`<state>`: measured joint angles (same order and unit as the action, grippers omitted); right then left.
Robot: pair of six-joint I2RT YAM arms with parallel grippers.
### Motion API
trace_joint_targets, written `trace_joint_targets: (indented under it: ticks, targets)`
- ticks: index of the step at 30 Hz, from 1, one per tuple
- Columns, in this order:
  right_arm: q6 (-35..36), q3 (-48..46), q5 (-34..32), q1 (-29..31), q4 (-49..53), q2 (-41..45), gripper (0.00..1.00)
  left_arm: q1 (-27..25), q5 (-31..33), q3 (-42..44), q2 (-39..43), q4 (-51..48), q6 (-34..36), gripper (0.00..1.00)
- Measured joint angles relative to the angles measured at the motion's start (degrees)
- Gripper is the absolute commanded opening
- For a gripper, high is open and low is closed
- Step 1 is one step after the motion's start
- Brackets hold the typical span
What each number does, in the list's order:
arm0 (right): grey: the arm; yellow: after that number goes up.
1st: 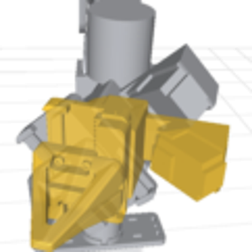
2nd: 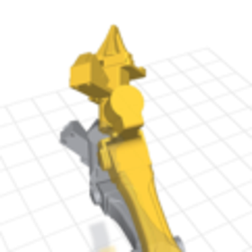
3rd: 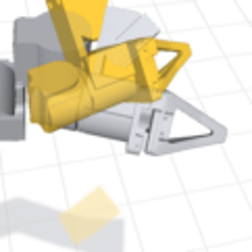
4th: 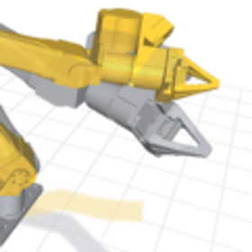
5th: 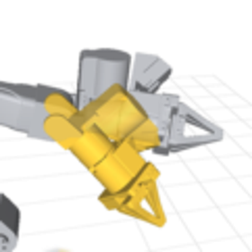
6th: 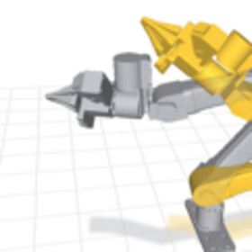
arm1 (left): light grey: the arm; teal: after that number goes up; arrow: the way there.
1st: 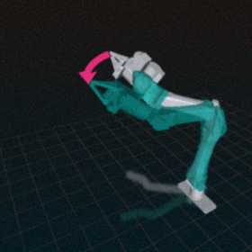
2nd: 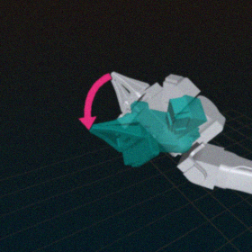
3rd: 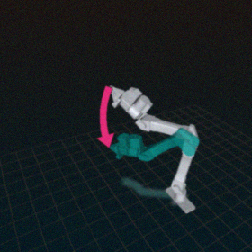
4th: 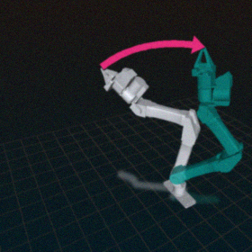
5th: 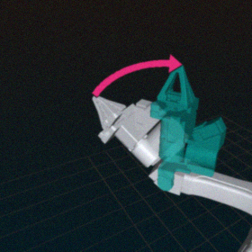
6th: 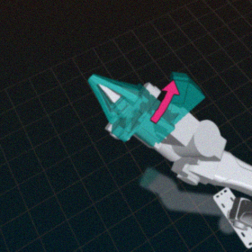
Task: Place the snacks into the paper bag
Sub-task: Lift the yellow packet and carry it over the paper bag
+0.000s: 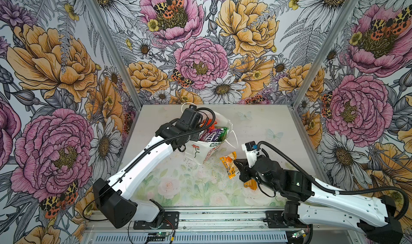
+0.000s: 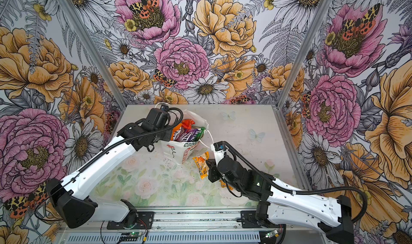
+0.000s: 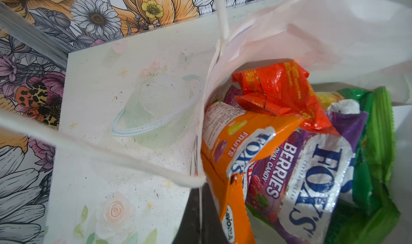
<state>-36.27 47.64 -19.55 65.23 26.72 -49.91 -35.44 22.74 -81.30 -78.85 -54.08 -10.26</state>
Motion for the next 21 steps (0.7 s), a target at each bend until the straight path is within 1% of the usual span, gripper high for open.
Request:
trace_joint_targets:
  ticks: [7, 11, 16, 21]
  targets:
    - [4.22, 5.75, -3.02, 0.11, -0.26, -0.07, 0.00, 0.00, -0.04, 0.00, 0.00, 0.00, 0.02, 0.00]
    - [6.58, 10.29, -5.79, 0.11, -0.42, -1.31, 0.00, 0.00, -0.04, 0.00, 0.00, 0.00, 0.02, 0.00]
    - [9.27, 16.74, -9.75, -0.20, -0.55, -5.73, 0.00, 0.00, -0.04, 0.00, 0.00, 0.00, 0.04, 0.00]
    - [11.39, 23.17, -12.33, -2.60, 0.11, -11.26, 0.00, 0.00, -0.04, 0.00, 0.00, 0.00, 0.02, 0.00]
